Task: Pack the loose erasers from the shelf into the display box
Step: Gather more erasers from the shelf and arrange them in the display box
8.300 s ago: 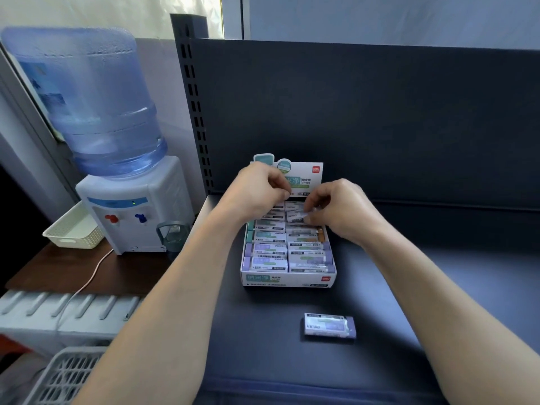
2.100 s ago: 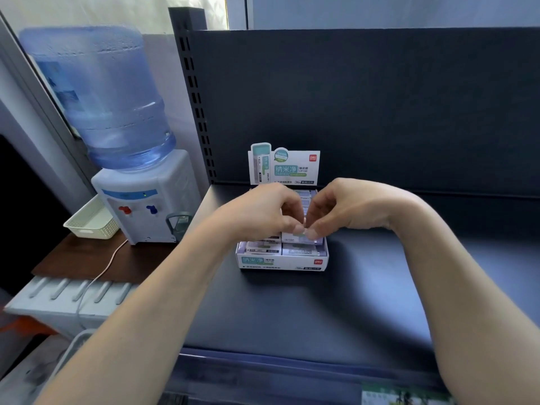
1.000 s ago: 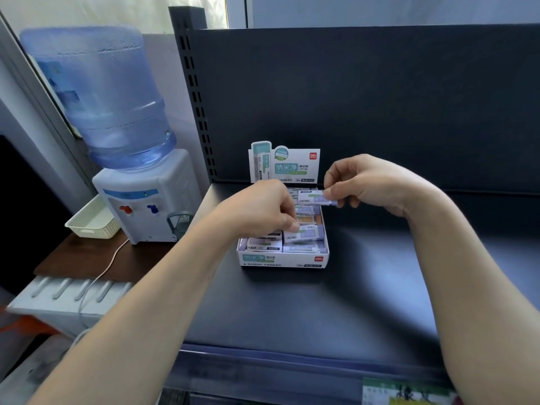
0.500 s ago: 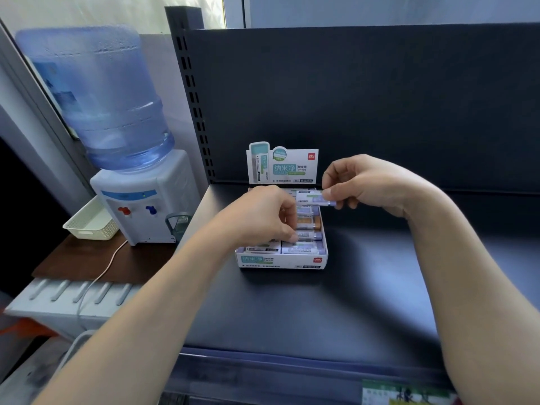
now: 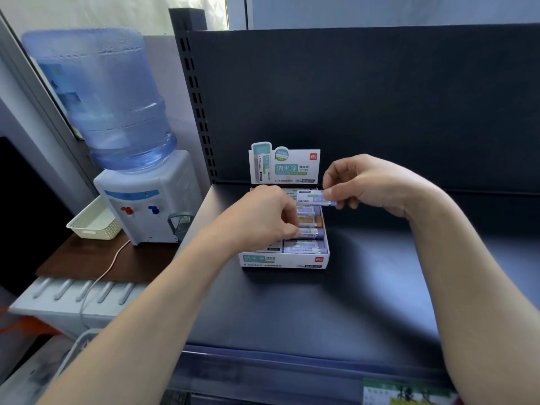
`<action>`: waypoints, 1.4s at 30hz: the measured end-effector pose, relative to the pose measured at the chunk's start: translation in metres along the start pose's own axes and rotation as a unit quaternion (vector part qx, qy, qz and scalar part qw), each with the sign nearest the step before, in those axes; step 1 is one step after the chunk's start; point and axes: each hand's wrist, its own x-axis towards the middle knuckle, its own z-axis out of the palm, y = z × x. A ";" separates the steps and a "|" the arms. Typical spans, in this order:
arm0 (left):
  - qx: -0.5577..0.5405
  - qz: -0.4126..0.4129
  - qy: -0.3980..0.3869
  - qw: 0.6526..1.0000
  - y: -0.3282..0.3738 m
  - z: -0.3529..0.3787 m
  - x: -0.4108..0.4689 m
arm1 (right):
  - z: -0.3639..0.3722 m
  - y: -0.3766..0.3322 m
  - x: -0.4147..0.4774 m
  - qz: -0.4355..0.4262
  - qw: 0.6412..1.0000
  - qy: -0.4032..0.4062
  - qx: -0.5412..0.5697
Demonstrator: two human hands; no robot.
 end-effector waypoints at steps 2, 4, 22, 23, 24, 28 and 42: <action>0.008 0.017 0.013 1.000 0.000 0.001 -0.001 | 0.000 0.000 0.000 0.000 1.000 -0.002 -0.003; 0.020 0.035 0.027 0.999 0.000 0.001 -0.001 | -0.001 0.000 0.000 0.001 1.000 -0.001 -0.004; -0.011 0.018 -0.016 1.000 -0.004 0.001 -0.006 | 0.000 0.000 0.001 0.002 1.000 -0.004 -0.007; -0.015 0.013 -0.008 1.000 -0.003 0.001 -0.007 | 0.000 0.000 0.001 0.002 1.000 -0.003 -0.007; -0.024 0.007 -0.001 1.000 -0.003 0.001 -0.007 | 0.000 0.001 0.001 0.004 1.000 -0.001 -0.006; -0.031 -0.002 -0.011 0.999 -0.001 0.001 -0.005 | 0.000 0.001 0.002 0.009 1.000 0.003 -0.003; 0.030 0.010 -0.065 0.997 0.002 -0.008 0.008 | 0.000 0.000 0.002 0.009 1.000 0.000 -0.010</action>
